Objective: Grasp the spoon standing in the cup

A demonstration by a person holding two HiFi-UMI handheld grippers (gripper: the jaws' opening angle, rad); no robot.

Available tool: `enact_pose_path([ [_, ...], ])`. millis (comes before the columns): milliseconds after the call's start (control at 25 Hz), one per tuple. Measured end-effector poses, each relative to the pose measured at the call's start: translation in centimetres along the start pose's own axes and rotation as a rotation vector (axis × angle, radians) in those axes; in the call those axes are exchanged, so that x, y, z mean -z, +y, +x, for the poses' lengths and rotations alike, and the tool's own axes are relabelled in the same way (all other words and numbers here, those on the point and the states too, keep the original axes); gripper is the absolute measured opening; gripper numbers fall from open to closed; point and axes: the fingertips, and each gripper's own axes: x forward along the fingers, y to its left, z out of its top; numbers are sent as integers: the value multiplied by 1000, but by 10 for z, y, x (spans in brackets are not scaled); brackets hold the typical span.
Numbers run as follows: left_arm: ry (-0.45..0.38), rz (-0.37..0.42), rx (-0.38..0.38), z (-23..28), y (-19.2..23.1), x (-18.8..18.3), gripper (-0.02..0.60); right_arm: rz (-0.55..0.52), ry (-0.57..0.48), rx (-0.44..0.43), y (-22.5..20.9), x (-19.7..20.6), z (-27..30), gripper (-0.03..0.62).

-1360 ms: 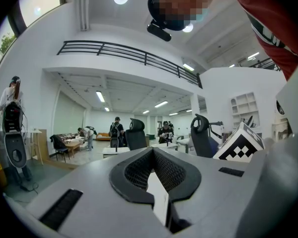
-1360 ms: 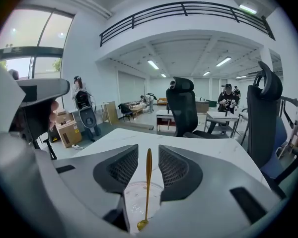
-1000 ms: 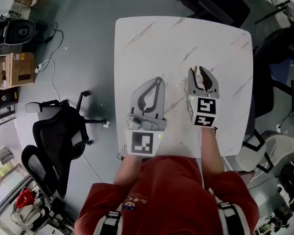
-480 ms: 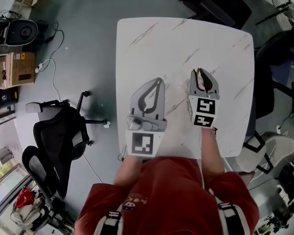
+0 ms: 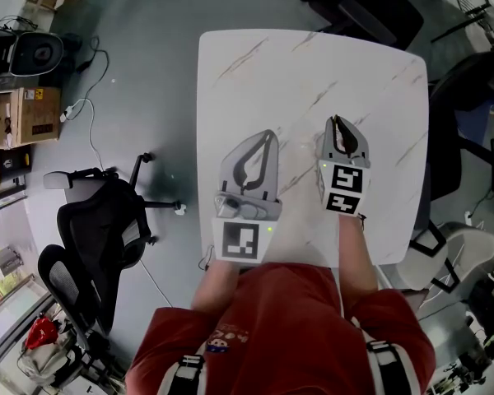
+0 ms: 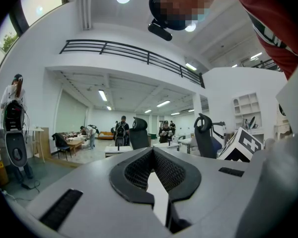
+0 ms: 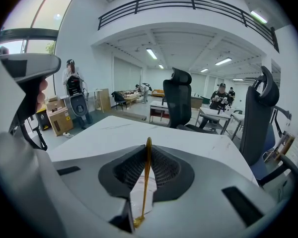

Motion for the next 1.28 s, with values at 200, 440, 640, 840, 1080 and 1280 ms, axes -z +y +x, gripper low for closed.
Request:
enact_pose_path([
  [200, -4, 6, 2, -2, 0, -2, 9, -2, -11, 0, 1, -4, -2, 35],
  [440, -8, 6, 0, -5, 2, -5, 9, -8, -20, -4, 4, -7, -5, 34],
  [640, -12, 17, 4, -9, 1, -8, 9, -11, -21, 7, 4, -7, -11, 34],
  [840, -29, 7, -1, -12, -1, -13, 9, -14, -36, 10, 2, -12, -17, 34],
  [1080, -47, 9, 1, -19, -6, -22, 9, -17, -79, 9, 3, -24, -28, 34],
  [1280, -72, 10, 1, -27, -11, -31, 9, -21, -115, 14, 3, -33, -40, 34],
])
